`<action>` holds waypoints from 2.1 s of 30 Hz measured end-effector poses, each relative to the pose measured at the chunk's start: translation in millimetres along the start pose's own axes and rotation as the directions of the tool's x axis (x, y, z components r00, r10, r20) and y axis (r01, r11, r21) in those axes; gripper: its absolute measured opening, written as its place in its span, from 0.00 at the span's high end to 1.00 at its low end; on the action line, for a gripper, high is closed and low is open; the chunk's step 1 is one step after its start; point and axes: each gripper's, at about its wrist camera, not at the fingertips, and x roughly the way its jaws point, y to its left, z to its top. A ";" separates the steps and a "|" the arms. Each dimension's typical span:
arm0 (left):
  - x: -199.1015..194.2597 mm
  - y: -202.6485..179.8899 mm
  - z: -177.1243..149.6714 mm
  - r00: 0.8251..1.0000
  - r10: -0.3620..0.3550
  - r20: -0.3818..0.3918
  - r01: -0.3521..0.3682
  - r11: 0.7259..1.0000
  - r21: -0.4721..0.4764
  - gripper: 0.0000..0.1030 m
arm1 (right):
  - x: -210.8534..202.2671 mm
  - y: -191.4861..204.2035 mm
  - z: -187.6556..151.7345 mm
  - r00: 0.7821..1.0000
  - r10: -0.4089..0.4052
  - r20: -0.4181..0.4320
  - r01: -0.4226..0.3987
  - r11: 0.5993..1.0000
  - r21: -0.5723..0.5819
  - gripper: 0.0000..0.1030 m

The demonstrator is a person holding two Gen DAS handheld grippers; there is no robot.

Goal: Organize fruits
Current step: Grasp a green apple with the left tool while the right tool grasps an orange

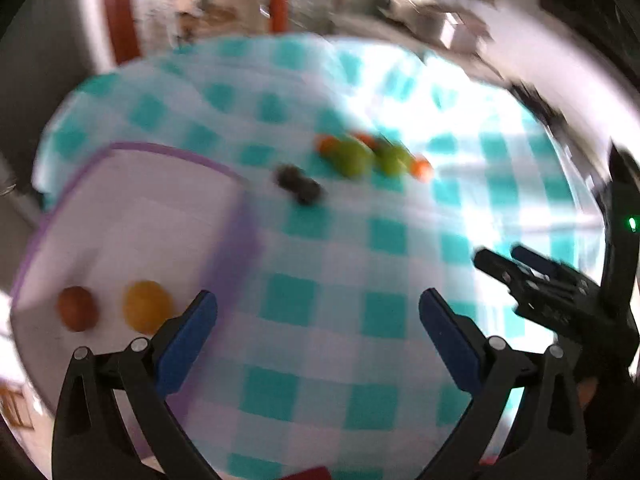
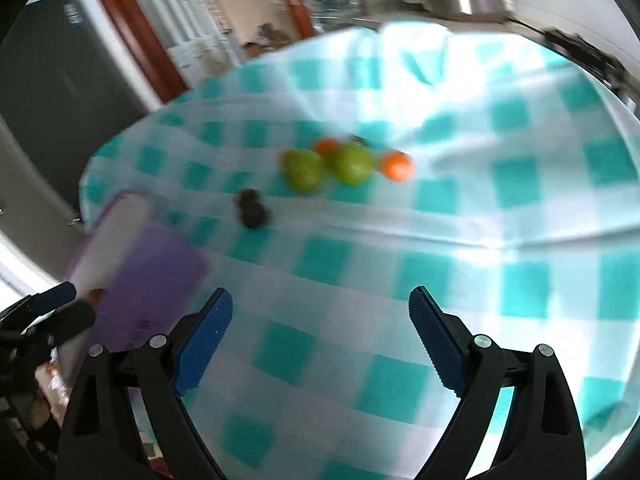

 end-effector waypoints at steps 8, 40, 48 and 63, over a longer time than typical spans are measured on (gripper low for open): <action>89.8 -31.1 7.0 0.995 0.023 -0.093 -0.009 0.989 0.149 0.03 | 34.2 -39.0 -5.3 0.984 -0.153 -0.092 0.153 0.988 -0.013 0.23; 272.1 -17.5 163.4 0.997 0.051 0.057 -0.055 0.996 0.064 0.06 | 181.9 -69.9 114.3 0.976 -0.186 -0.110 0.171 0.977 -0.130 0.60; 288.2 -8.5 171.6 1.000 0.017 0.021 -0.016 1.000 -0.020 0.20 | 163.7 -86.7 100.8 0.973 -0.193 -0.127 0.184 0.980 -0.076 0.60; 211.0 -47.7 81.8 0.996 -0.053 -0.068 0.063 0.985 0.161 0.36 | 88.5 -59.7 13.9 0.966 -0.197 -0.165 0.183 0.979 -0.094 0.60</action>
